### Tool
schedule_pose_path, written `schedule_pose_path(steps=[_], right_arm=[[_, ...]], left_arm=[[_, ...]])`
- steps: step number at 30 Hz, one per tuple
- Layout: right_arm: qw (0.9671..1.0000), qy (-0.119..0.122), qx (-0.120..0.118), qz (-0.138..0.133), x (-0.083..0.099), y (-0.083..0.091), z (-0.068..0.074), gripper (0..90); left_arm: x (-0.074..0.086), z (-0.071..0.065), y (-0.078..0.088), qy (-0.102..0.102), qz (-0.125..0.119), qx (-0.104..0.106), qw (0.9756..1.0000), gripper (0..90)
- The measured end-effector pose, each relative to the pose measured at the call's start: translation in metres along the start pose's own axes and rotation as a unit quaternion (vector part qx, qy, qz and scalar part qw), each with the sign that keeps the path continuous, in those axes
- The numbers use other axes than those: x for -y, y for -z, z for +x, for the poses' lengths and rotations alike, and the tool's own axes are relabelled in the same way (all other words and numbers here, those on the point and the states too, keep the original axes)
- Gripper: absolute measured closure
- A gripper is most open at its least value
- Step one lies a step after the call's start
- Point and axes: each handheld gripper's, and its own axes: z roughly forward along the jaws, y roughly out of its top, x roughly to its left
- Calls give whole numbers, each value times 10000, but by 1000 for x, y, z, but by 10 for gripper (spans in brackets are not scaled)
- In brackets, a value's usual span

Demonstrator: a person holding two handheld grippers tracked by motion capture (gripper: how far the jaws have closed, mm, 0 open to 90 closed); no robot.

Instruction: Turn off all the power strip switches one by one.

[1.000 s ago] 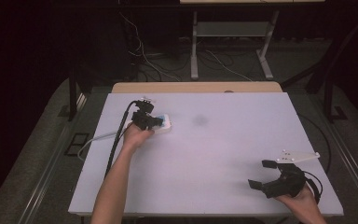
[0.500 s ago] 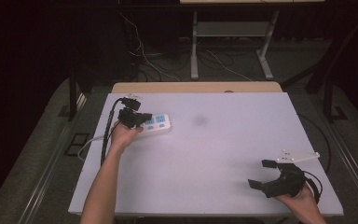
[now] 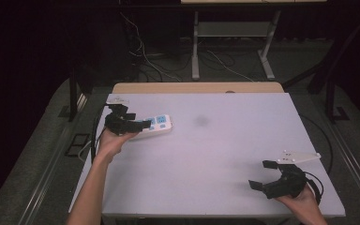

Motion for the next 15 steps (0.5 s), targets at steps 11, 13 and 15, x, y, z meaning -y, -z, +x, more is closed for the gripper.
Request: schedule_pose_path(steps=[11, 13, 15], right_arm=[[10000, 16, -1, -13, -1, -1, 1, 5], [10000, 13, -1, -7, -1, -1, 2, 5], [10000, 14, -3, -10, -1, -1, 2, 5]], left_arm=[[25, -26, 25, -230, -358, 180, 9989, 0], [29, -31, 28, -265, -399, 164, 9987, 0], [35, -36, 29, -342, -411, 152, 9985, 0]])
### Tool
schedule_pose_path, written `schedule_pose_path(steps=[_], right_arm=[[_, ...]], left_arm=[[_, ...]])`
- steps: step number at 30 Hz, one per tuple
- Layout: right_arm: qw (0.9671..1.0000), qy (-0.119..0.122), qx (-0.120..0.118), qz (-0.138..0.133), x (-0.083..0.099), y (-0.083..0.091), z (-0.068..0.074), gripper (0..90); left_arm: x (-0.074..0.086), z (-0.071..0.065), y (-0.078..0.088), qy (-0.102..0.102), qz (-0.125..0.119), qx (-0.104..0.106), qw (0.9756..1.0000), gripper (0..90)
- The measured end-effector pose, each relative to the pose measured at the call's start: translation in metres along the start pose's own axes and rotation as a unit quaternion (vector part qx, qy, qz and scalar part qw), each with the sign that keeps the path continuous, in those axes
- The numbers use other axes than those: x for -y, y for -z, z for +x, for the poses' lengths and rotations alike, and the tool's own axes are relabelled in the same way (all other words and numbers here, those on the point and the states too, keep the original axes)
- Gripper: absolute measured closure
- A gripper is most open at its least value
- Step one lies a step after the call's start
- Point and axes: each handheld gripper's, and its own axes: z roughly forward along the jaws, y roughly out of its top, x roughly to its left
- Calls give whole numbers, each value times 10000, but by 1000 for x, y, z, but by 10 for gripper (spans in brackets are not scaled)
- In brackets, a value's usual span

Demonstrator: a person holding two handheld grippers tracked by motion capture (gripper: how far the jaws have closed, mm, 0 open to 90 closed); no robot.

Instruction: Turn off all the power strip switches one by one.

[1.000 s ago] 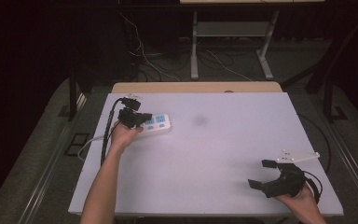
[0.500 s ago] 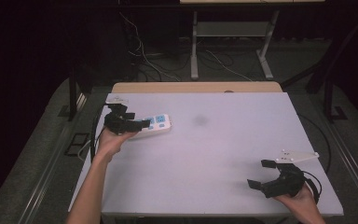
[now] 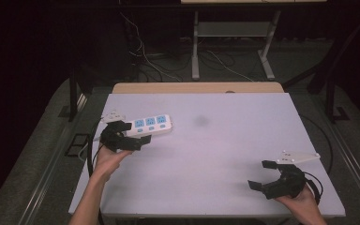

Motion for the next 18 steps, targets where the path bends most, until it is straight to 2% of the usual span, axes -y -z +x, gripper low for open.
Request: schedule_pose_path(steps=[5, 10, 18], right_arm=[[10000, 24, -25, -10, 0, 0, 0, 5], [10000, -2, -39, -12, 0, -1, 0, 5], [9999, -69, -34, -114, 2, 2, 0, 5]], left_arm=[[16, -10, 2, -47, -55, 85, 9999, 0], [31, -19, 8, -27, -234, 201, 9995, 0], [50, -34, 13, -60, -245, 318, 9992, 0]])
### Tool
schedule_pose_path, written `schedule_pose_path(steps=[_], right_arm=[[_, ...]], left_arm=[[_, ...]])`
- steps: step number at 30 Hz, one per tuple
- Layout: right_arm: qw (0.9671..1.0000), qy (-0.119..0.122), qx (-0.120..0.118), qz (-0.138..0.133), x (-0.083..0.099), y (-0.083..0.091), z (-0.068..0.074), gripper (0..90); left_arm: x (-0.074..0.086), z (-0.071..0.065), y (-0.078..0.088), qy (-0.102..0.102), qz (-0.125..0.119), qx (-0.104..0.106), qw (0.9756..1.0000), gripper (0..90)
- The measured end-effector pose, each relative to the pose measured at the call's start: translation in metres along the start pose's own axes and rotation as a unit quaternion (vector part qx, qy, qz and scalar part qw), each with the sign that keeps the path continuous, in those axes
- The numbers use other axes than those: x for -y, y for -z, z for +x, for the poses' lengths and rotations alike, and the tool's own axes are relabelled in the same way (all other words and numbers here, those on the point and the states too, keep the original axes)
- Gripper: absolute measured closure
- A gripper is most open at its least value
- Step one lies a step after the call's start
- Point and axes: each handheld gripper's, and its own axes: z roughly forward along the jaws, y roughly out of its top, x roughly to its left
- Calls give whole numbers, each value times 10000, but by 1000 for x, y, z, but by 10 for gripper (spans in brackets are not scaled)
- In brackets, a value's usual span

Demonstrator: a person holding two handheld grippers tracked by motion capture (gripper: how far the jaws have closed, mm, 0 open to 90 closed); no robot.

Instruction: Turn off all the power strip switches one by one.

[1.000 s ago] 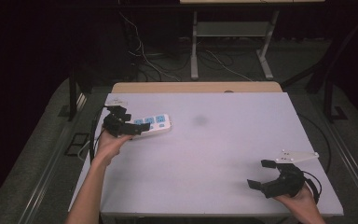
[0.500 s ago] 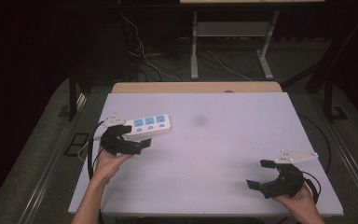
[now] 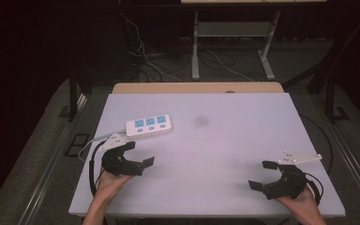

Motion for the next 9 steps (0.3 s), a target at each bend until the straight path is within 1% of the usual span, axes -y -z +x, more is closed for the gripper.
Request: schedule_pose_path(steps=[2, 4, 6, 9], right_arm=[[10000, -21, -10, -29, 0, 0, 0, 4], [10000, -37, -19, -50, 0, 1, 0, 5], [10000, -55, -34, -65, 0, 1, 0, 5], [9999, -72, -43, -76, 1, 1, 0, 5]], left_arm=[[3, -3, 0, -35, 1, 43, 10000, 0], [6, -6, 1, -84, 3, 129, 9999, 0], [10, -9, 0, -91, 10, 230, 9997, 0], [16, -15, -4, -174, 153, 297, 9993, 0]])
